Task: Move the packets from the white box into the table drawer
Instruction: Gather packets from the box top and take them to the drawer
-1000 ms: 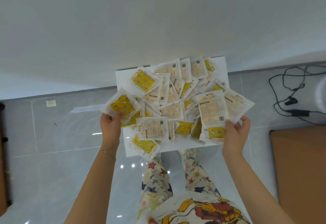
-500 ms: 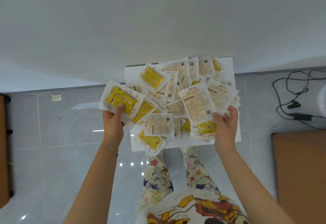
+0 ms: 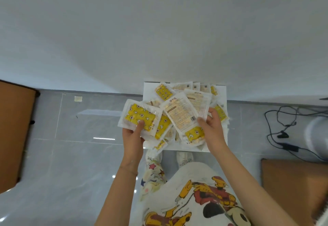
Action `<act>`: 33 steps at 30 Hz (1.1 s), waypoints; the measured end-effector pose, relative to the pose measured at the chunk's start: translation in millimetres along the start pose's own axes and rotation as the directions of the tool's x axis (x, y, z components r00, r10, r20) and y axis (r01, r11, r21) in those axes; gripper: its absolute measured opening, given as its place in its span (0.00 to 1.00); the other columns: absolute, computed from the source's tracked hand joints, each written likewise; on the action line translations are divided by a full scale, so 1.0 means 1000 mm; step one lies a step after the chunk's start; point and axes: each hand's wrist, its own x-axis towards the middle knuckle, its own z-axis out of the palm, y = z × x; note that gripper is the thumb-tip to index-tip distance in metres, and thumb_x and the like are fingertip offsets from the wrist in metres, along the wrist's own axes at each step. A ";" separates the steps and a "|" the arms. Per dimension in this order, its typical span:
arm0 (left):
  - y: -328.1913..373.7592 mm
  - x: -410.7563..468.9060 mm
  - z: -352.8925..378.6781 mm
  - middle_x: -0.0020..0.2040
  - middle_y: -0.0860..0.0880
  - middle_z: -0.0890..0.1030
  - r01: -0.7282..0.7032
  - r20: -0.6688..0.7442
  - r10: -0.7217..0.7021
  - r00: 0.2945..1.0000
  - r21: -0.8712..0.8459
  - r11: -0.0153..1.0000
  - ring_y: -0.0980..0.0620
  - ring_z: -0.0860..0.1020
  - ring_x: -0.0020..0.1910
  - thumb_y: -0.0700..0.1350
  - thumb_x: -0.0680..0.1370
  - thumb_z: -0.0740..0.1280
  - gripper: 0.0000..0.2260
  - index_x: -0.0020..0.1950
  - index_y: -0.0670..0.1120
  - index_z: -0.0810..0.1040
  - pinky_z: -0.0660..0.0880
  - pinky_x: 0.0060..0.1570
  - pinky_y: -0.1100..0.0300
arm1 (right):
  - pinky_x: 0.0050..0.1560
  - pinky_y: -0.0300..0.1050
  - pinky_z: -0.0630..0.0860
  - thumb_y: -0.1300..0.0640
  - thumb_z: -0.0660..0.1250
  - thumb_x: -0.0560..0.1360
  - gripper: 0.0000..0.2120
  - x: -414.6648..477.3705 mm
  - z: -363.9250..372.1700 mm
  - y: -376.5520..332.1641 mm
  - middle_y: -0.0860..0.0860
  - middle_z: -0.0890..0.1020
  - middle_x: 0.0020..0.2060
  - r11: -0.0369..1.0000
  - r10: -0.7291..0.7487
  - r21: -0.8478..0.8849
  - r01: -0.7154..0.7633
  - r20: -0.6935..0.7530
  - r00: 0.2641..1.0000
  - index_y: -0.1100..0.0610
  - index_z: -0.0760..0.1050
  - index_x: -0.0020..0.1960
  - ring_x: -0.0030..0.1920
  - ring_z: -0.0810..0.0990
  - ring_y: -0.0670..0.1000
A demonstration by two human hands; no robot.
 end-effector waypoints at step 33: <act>0.035 -0.273 -0.388 0.59 0.47 0.81 -0.423 -0.706 0.092 0.703 -0.310 0.851 0.46 0.82 0.56 0.38 0.79 0.66 0.13 0.62 0.49 0.74 0.81 0.49 0.52 | 0.40 0.38 0.81 0.65 0.67 0.76 0.22 -0.301 0.317 0.030 0.38 0.78 0.49 0.790 0.143 -0.488 0.372 0.736 0.662 0.47 0.63 0.62 0.44 0.82 0.39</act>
